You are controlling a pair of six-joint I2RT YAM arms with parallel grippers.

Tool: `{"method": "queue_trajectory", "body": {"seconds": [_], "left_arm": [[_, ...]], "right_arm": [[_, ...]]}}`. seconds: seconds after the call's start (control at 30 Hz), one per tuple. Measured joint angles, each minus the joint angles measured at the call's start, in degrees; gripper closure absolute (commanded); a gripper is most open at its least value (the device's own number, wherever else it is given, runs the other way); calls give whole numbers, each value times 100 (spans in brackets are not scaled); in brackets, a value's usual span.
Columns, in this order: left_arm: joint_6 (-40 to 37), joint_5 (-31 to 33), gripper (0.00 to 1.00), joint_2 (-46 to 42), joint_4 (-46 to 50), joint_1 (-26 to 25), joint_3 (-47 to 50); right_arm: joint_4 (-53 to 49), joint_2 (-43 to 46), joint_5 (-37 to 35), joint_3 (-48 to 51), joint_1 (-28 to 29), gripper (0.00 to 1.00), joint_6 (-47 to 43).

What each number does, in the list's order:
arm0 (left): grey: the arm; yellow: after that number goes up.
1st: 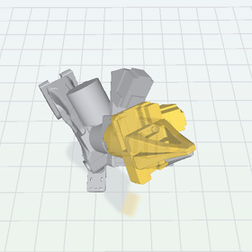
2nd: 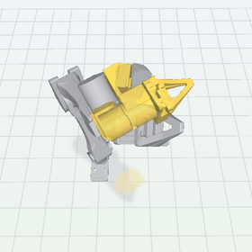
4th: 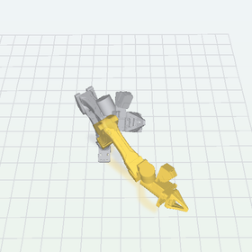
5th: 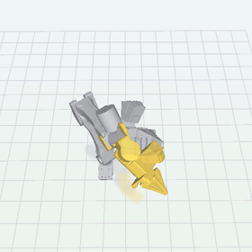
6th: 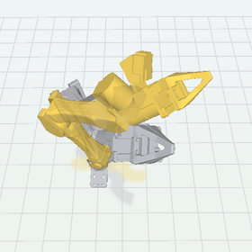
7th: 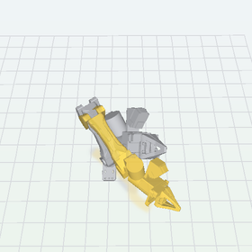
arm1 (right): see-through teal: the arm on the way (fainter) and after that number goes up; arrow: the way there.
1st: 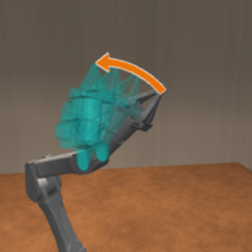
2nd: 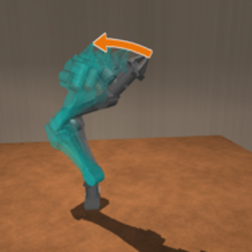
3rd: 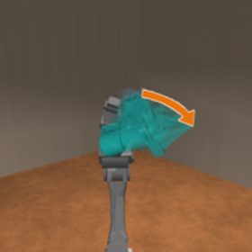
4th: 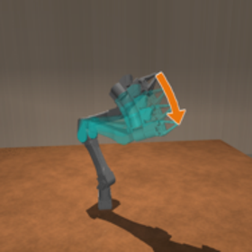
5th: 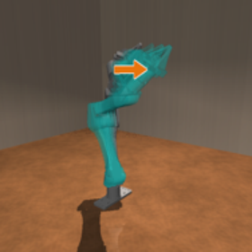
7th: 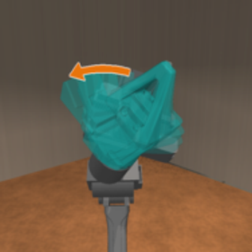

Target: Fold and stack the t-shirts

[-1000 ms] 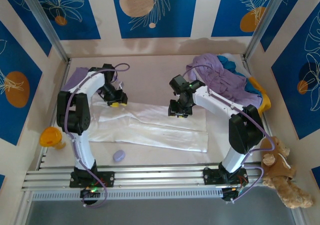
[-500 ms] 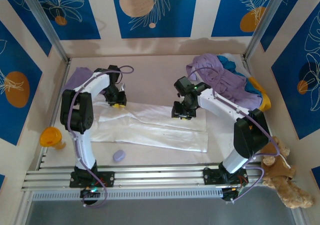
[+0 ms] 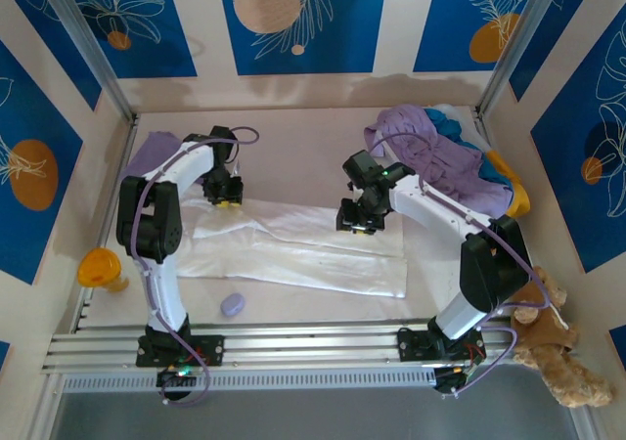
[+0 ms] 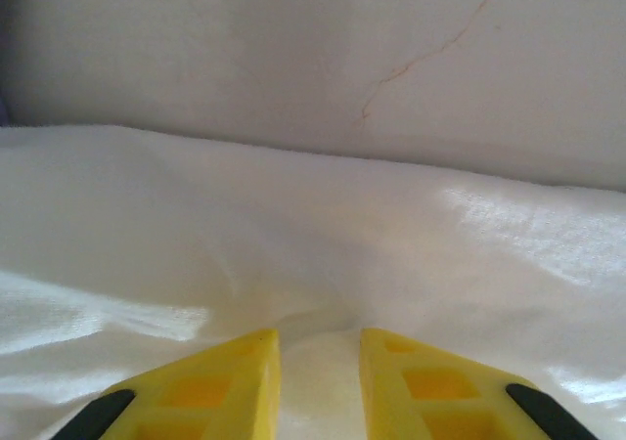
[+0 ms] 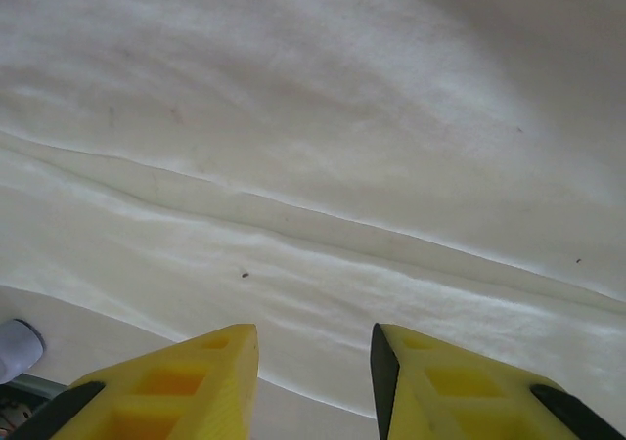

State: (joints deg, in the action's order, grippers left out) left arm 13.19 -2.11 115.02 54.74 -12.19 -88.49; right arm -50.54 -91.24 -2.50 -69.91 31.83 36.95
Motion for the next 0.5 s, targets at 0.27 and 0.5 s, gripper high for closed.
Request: {"method": "queue_trajectory", "body": {"seconds": [0.27,0.5], "left_arm": [[-13,-20,71,-13,-35,0,225],[15,-63,100,-105,-83,0,413]], "right_arm": [[22,0,63,0,-37,62,-39],[44,4,127,42,-37,62,-42]]}}
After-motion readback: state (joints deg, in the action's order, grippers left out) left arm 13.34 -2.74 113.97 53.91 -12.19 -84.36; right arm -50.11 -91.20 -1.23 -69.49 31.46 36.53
